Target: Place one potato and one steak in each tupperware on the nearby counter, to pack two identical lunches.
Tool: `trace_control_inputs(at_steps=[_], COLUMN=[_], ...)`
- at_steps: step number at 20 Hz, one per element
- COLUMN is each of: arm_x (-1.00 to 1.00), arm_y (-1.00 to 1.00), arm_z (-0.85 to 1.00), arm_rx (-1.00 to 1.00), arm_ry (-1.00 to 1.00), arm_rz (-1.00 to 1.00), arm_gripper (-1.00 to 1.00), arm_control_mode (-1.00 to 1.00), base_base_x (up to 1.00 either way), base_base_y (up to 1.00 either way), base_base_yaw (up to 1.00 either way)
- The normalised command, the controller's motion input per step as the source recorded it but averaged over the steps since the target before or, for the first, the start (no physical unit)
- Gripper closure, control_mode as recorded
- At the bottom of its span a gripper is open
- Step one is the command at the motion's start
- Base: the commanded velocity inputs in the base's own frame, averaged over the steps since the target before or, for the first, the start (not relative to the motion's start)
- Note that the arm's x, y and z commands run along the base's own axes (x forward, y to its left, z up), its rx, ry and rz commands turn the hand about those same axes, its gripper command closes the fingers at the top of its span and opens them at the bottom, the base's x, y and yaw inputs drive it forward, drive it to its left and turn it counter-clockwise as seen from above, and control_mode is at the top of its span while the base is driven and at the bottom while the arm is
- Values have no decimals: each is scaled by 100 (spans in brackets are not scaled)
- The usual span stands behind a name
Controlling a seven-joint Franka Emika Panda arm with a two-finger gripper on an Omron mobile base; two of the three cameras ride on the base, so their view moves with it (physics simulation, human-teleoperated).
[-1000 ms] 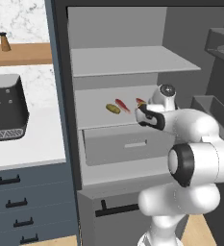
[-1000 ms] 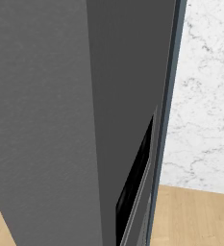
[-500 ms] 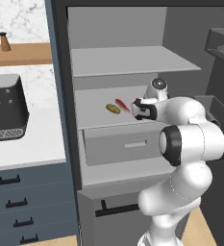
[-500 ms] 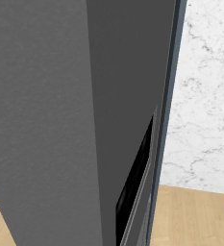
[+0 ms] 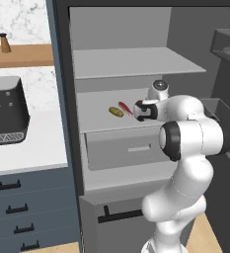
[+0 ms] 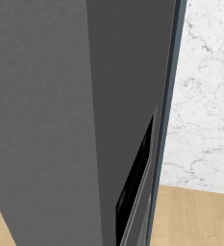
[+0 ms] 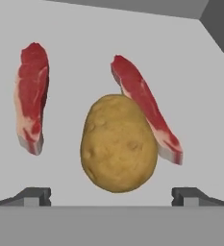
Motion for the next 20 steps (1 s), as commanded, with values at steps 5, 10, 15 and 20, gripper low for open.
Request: trace_control_inputs(at_steps=[5, 10, 15, 20], arm_x=[12, 19, 3, 4], arm_y=[-14, -6, 0, 0], arm_z=[-11, -15, -6, 0], arm_rx=[0, 0, 0, 0], arm_ry=[2, 1, 10, 5], arm_rz=[1, 0, 2, 3], arm_gripper=[-100, -100, -100, -100], arm_control_mode=[-100, -100, -100, -100], base_base_x=[0, 0, 0, 0], base_base_y=[0, 0, 0, 0], base_base_yaw=[0, 0, 0, 0])
